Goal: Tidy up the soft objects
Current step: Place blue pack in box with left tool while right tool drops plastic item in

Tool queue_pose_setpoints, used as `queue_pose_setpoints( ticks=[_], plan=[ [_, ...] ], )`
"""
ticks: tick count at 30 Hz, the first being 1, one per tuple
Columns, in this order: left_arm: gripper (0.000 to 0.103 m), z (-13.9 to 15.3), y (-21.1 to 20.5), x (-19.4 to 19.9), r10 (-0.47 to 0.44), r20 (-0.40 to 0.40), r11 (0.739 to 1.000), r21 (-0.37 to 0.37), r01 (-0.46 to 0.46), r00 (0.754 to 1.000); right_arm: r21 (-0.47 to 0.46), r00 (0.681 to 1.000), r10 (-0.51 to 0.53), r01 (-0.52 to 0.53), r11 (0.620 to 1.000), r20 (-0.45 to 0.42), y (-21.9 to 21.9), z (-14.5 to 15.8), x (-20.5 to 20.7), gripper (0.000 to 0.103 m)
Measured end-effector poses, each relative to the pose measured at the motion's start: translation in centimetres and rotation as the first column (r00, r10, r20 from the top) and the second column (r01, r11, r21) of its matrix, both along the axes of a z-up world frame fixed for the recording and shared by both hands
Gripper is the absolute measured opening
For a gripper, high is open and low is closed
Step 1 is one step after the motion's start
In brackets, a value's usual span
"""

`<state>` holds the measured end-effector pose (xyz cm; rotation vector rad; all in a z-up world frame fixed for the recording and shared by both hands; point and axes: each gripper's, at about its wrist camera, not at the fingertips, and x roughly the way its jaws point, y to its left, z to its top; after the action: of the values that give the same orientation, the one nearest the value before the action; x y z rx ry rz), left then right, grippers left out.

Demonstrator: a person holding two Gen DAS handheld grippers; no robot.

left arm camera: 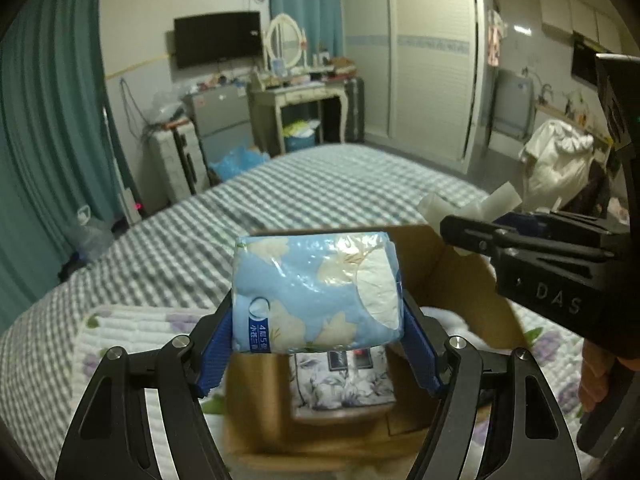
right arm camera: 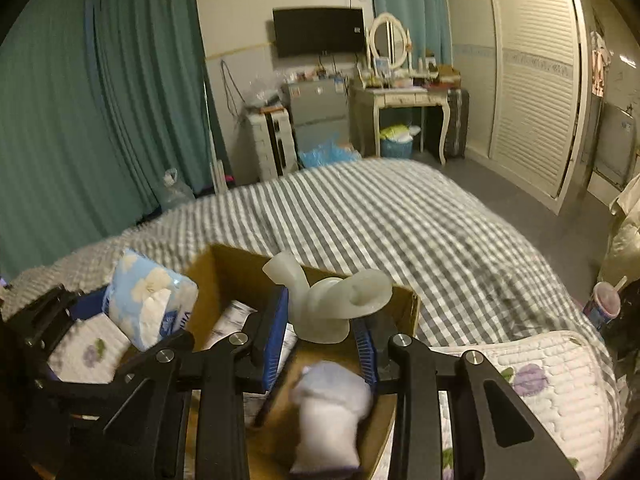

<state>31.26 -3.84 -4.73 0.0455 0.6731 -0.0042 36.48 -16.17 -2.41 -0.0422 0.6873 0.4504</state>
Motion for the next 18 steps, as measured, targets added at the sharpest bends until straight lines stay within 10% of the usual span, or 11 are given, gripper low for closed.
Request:
queue_pose_setpoints(
  ticks=[5, 9, 18],
  plan=[
    [0.075, -1.4, -0.7, 0.6, -0.020, -0.008, 1.000, 0.016, 0.020, 1.000, -0.006, 0.999, -0.008, 0.008, 1.000, -0.038, -0.5, -3.0, 1.7, 0.040],
    [0.082, -1.0, -0.8, 0.5, -0.001, -0.017, 1.000, 0.026, 0.001, 1.000, -0.001, 0.998, -0.045, 0.045, 0.999, -0.036, -1.3, -2.8, 1.7, 0.069],
    [0.082, 7.1, 0.0, -6.2, 0.024, 0.088, 0.999, 0.045, -0.028, 0.996, 0.000, 0.993, -0.081, 0.081, 0.997, 0.081, -2.7, 6.2, -5.1, 0.075]
  ],
)
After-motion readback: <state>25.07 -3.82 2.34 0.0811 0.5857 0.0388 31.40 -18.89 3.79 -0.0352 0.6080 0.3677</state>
